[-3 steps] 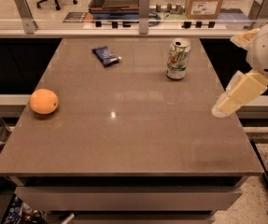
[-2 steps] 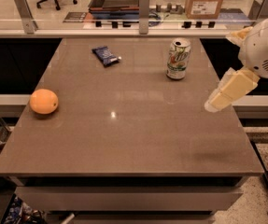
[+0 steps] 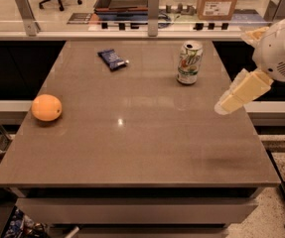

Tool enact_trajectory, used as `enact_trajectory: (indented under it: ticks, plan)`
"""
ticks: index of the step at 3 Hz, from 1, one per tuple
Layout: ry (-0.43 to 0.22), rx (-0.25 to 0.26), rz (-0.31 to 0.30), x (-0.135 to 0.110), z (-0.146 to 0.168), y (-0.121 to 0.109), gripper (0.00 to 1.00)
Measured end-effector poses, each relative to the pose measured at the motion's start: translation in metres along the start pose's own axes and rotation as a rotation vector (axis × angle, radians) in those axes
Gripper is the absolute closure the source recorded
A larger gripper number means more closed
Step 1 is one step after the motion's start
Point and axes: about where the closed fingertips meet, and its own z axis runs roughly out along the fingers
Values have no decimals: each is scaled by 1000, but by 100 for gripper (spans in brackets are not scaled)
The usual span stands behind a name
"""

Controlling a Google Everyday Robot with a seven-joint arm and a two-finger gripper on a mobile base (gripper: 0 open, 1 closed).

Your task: Move 7up can near orange

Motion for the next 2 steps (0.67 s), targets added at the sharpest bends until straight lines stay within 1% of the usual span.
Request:
enact_trajectory:
  ticks: [1,2]
  plan:
    - [-106,39,56,-9,16,-14,0]
    - [-240,86,134,-21,37,-38,0]
